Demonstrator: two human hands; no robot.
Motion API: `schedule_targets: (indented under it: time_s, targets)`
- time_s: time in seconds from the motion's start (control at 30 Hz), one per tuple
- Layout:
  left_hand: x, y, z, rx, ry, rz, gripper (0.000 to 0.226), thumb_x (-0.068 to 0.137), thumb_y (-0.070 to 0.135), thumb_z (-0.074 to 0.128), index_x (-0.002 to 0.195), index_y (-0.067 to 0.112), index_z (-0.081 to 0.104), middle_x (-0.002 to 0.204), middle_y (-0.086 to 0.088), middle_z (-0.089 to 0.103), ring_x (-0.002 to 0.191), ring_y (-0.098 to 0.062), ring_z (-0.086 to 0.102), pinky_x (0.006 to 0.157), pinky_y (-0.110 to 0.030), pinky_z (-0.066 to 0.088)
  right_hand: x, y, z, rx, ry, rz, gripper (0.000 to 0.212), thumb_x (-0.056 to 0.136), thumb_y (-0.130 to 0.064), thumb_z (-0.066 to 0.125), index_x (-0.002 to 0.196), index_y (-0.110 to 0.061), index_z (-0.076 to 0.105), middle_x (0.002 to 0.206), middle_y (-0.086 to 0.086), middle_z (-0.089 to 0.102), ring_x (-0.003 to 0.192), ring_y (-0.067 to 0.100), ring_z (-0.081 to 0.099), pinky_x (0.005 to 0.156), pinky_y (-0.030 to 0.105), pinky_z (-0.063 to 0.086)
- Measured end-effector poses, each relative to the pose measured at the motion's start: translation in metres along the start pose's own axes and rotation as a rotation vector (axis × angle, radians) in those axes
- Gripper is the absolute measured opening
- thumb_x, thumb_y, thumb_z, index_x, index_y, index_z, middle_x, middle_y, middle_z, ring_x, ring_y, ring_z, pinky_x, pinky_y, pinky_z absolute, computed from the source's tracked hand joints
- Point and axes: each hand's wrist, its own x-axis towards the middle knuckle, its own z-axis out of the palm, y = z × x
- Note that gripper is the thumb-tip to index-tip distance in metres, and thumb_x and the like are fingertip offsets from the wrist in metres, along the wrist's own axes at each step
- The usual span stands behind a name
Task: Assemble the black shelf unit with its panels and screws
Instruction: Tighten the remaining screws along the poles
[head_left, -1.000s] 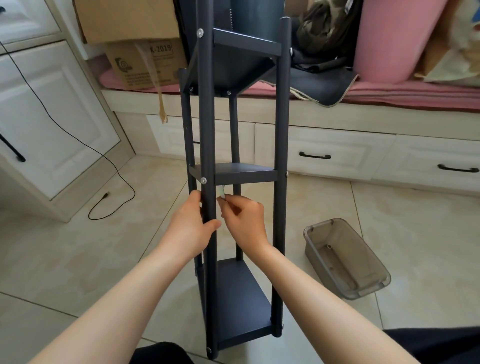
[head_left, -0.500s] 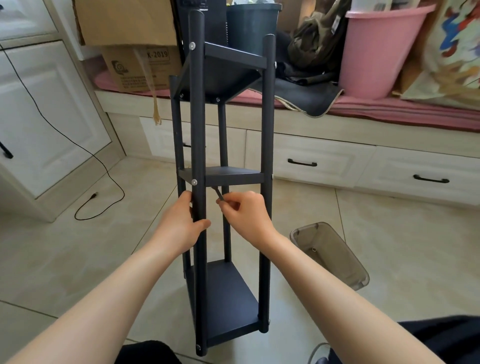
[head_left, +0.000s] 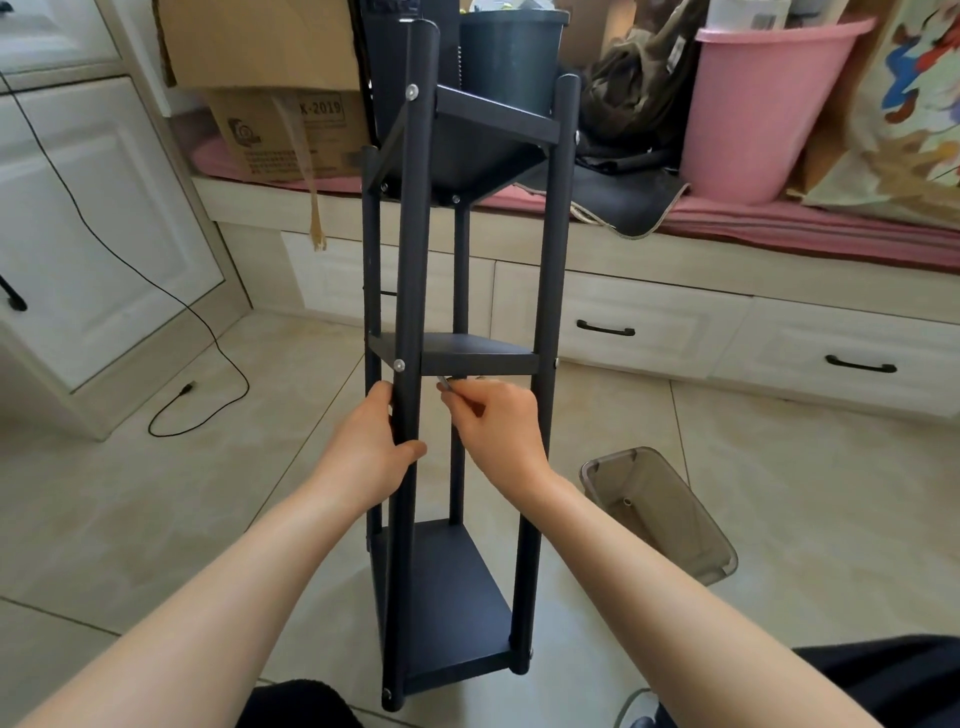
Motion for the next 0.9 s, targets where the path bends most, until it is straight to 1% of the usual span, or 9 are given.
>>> schedule_targets:
  time_s: [0.07, 0.2, 0.33, 0.43, 0.53, 0.63, 0.77, 0.83, 0.9]
  targets:
    - [0.000, -0.001, 0.001, 0.001, 0.003, 0.008, 0.048, 0.092, 0.015, 0.071, 0.131, 0.020, 0.045, 0.092, 0.011, 0.049, 0.093, -0.024, 0.060, 0.085, -0.046, 0.059, -0.003, 0.004, 0.006, -0.015, 0.028, -0.021, 0.020, 0.096, -0.018, 0.063, 0.110, -0.012, 0.076, 0.088, 0.001, 0.075, 0.077, 0.008, 0.062, 0.076, 0.021, 0.051]
    - [0.001, -0.005, 0.002, -0.001, -0.001, 0.021, 0.045, 0.091, 0.015, 0.072, 0.127, 0.023, 0.044, 0.091, 0.014, 0.048, 0.091, -0.022, 0.060, 0.084, -0.044, 0.060, -0.007, 0.009, 0.022, 0.008, 0.094, -0.016, 0.019, 0.096, -0.021, 0.064, 0.108, -0.013, 0.076, 0.087, 0.001, 0.075, 0.079, 0.015, 0.066, 0.077, 0.035, 0.056]
    - [0.003, -0.007, 0.002, -0.017, -0.001, 0.031, 0.040, 0.091, 0.014, 0.072, 0.116, 0.026, 0.044, 0.091, 0.013, 0.052, 0.091, -0.023, 0.063, 0.084, -0.046, 0.060, -0.009, 0.012, 0.037, 0.050, 0.192, -0.028, 0.015, 0.093, -0.019, 0.068, 0.103, -0.011, 0.077, 0.082, 0.002, 0.075, 0.078, 0.020, 0.067, 0.075, 0.041, 0.056]
    - [0.003, -0.006, 0.001, -0.018, -0.008, 0.035, 0.039, 0.091, 0.014, 0.072, 0.114, 0.026, 0.043, 0.093, 0.011, 0.053, 0.093, -0.025, 0.064, 0.083, -0.046, 0.060, -0.007, 0.017, 0.045, 0.038, 0.254, -0.066, 0.014, 0.091, -0.016, 0.070, 0.100, -0.009, 0.078, 0.080, 0.003, 0.074, 0.078, 0.020, 0.066, 0.074, 0.040, 0.057]
    - [0.003, -0.006, 0.000, -0.014, -0.014, 0.038, 0.039, 0.091, 0.015, 0.071, 0.115, 0.027, 0.042, 0.092, 0.011, 0.052, 0.090, -0.024, 0.064, 0.082, -0.045, 0.060, -0.002, 0.021, 0.052, 0.032, 0.290, -0.104, 0.012, 0.089, -0.014, 0.071, 0.095, -0.007, 0.079, 0.078, 0.004, 0.075, 0.077, 0.020, 0.066, 0.074, 0.038, 0.057]
    - [0.003, -0.006, -0.001, -0.030, -0.027, 0.026, 0.039, 0.091, 0.015, 0.071, 0.114, 0.028, 0.042, 0.092, 0.012, 0.053, 0.089, -0.025, 0.064, 0.082, -0.045, 0.060, 0.004, 0.024, 0.057, 0.040, 0.304, -0.140, 0.009, 0.087, -0.012, 0.074, 0.090, -0.006, 0.079, 0.080, 0.003, 0.075, 0.080, 0.018, 0.067, 0.075, 0.035, 0.057]
    - [0.006, -0.007, -0.003, -0.044, -0.032, 0.008, 0.039, 0.091, 0.014, 0.072, 0.115, 0.028, 0.043, 0.096, 0.009, 0.055, 0.093, -0.027, 0.067, 0.084, -0.047, 0.060, 0.011, 0.028, 0.061, 0.091, 0.302, -0.160, 0.008, 0.087, -0.012, 0.074, 0.091, -0.007, 0.079, 0.084, 0.003, 0.076, 0.085, 0.019, 0.068, 0.079, 0.032, 0.056]
    - [0.007, -0.008, -0.003, -0.046, -0.029, 0.007, 0.040, 0.091, 0.014, 0.072, 0.115, 0.029, 0.044, 0.098, 0.007, 0.055, 0.095, -0.028, 0.067, 0.084, -0.048, 0.060, 0.014, 0.029, 0.063, 0.111, 0.318, -0.159, 0.008, 0.087, -0.011, 0.073, 0.091, -0.007, 0.078, 0.083, 0.003, 0.076, 0.081, 0.018, 0.067, 0.077, 0.027, 0.054]
    - [0.007, -0.008, -0.003, -0.043, -0.029, 0.004, 0.040, 0.091, 0.014, 0.072, 0.114, 0.029, 0.044, 0.099, 0.007, 0.056, 0.096, -0.029, 0.067, 0.085, -0.048, 0.060, 0.016, 0.028, 0.065, 0.113, 0.340, -0.159, 0.006, 0.086, -0.009, 0.074, 0.088, -0.006, 0.078, 0.077, 0.004, 0.074, 0.075, 0.010, 0.061, 0.076, 0.014, 0.046]
